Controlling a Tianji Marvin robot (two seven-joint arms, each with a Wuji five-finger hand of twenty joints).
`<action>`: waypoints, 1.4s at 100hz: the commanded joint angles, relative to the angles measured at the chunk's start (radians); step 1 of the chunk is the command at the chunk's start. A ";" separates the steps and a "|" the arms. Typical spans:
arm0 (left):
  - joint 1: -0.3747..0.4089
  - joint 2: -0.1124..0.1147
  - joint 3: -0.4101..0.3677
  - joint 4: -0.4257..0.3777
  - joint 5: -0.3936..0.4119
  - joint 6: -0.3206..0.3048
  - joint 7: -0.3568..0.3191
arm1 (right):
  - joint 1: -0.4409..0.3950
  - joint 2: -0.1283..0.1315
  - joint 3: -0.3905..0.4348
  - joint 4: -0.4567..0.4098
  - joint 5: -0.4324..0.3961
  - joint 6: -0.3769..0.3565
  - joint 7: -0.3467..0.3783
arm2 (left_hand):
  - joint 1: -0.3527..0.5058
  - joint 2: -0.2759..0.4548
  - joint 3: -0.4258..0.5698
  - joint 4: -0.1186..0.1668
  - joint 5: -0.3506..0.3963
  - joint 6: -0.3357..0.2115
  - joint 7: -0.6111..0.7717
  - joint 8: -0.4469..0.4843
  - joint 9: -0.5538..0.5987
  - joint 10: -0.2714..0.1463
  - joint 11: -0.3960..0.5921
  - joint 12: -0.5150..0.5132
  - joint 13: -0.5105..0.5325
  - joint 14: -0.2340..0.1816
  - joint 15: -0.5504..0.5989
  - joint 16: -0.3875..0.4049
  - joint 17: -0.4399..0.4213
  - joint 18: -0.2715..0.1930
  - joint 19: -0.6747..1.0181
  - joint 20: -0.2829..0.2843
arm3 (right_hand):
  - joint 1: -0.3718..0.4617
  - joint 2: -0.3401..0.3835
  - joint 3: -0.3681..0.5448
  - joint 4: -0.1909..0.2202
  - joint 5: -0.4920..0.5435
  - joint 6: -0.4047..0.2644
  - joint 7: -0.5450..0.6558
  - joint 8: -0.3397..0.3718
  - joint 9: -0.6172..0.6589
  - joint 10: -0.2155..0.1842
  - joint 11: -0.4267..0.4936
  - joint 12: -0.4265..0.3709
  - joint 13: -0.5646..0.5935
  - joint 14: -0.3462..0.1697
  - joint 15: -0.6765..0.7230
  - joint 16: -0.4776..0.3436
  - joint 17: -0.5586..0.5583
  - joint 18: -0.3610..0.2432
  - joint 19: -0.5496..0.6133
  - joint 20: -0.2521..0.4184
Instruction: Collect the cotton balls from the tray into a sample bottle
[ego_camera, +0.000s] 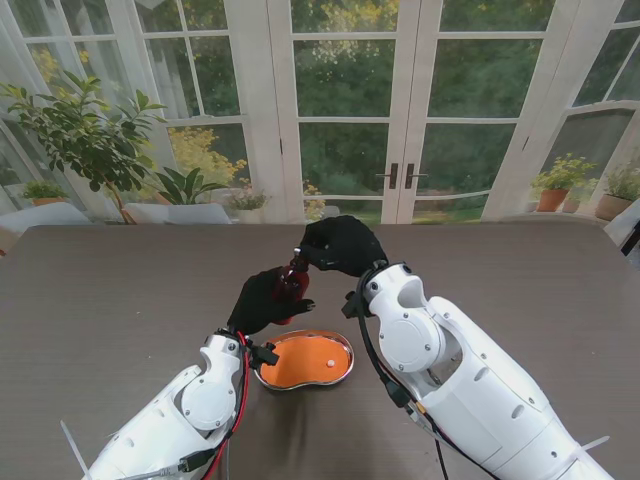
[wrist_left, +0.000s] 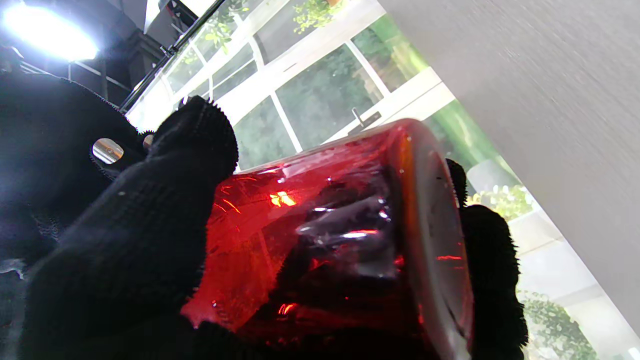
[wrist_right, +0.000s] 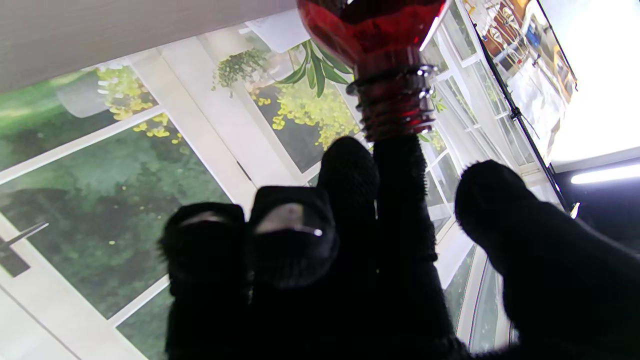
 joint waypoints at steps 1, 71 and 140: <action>-0.002 -0.006 -0.002 -0.003 0.002 -0.003 -0.014 | -0.006 0.000 -0.003 -0.010 0.002 -0.008 0.021 | 0.154 0.173 0.179 0.009 0.130 -0.282 0.109 0.009 0.077 -0.132 -0.009 -0.005 -0.003 -0.024 0.012 0.012 -0.043 -0.053 -0.031 -0.003 | -0.028 0.017 -0.010 0.037 -0.011 0.011 -0.004 0.030 -0.006 0.015 -0.008 -0.012 0.031 0.005 0.002 -0.013 -0.002 0.030 0.044 0.012; -0.003 -0.002 -0.009 -0.006 0.024 -0.019 -0.010 | -0.037 0.010 0.040 -0.056 -0.009 -0.009 0.034 | 0.152 0.175 0.179 0.008 0.130 -0.282 0.107 0.007 0.076 -0.134 -0.010 -0.008 -0.003 -0.026 0.012 0.012 -0.043 -0.055 -0.030 -0.005 | -0.054 0.049 -0.021 0.054 -0.012 0.009 -0.032 0.049 -0.015 0.021 -0.017 -0.015 0.032 0.015 -0.018 -0.017 -0.012 0.033 0.037 0.013; 0.007 0.002 -0.017 -0.025 0.035 -0.020 -0.009 | -0.007 0.018 0.001 -0.022 -0.017 -0.030 0.075 | 0.152 0.176 0.176 0.008 0.131 -0.285 0.108 0.008 0.076 -0.136 -0.009 -0.009 -0.003 -0.026 0.012 0.011 -0.042 -0.056 -0.029 -0.006 | -0.112 0.132 -0.053 0.113 -0.028 0.011 -0.088 0.092 -0.030 0.020 -0.021 -0.015 0.032 0.012 -0.024 -0.019 -0.016 0.029 0.036 0.013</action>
